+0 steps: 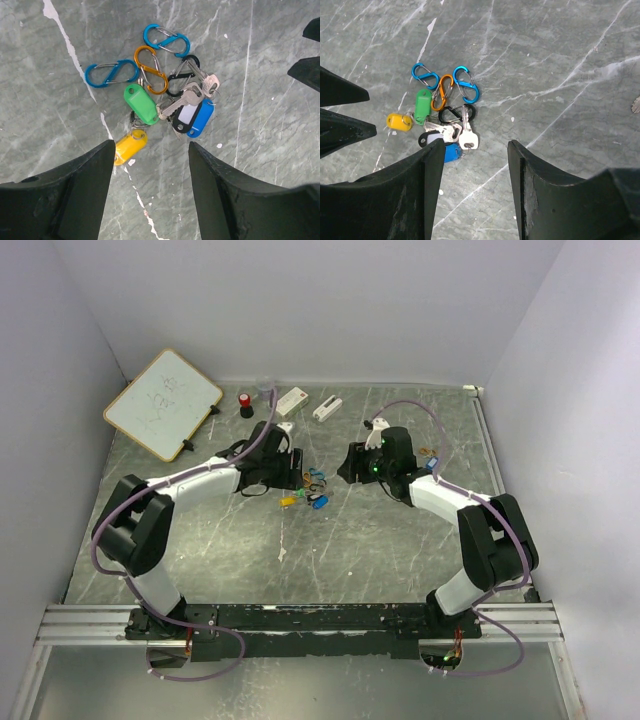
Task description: Put the keys on the keyring
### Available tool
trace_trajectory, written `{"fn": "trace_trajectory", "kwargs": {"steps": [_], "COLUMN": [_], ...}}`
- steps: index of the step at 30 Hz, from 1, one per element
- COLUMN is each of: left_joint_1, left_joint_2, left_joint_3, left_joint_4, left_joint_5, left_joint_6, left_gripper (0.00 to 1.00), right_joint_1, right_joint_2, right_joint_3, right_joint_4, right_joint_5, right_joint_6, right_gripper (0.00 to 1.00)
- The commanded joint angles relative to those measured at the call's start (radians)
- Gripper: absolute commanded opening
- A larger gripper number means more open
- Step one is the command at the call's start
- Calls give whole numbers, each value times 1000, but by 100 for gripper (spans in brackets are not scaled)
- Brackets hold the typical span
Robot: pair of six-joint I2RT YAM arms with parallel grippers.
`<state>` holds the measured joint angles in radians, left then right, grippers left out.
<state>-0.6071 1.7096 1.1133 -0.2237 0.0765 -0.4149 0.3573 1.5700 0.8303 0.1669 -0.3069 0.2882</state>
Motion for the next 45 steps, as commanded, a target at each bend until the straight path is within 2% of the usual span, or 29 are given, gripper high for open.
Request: {"fn": "trace_trajectory", "kwargs": {"steps": [1, 9, 16, 19, 24, 31, 45], "left_joint_1": [-18, -16, -16, -16, -12, 29, 47], "left_joint_2": [19, 39, 38, 28, 73, 150, 223], "left_joint_3": [13, 51, 52, 23, 64, 81, 103], "left_joint_4": [23, -18, -37, -28, -43, 44, 122], "left_joint_5": [26, -73, -34, -58, -97, 32, 106], "left_joint_6": [24, -35, 15, 0, -47, -112, -150], "left_gripper": [70, 74, 81, 83, 83, 84, 85], "right_joint_1": [0, 13, 19, 19, 20, 20, 20], "right_joint_2": [11, 33, 41, 47, 38, 10, -5], "right_joint_3": [10, 50, 56, 59, 58, 35, 24], "right_joint_4": [1, -30, -14, -15, -19, -26, -33], "right_joint_5": [0, 4, 6, 5, 9, 23, 39], "right_joint_6": [-1, -28, -21, -21, -25, -37, -49], "right_gripper": [53, 52, 52, 52, 52, 52, 52]}}
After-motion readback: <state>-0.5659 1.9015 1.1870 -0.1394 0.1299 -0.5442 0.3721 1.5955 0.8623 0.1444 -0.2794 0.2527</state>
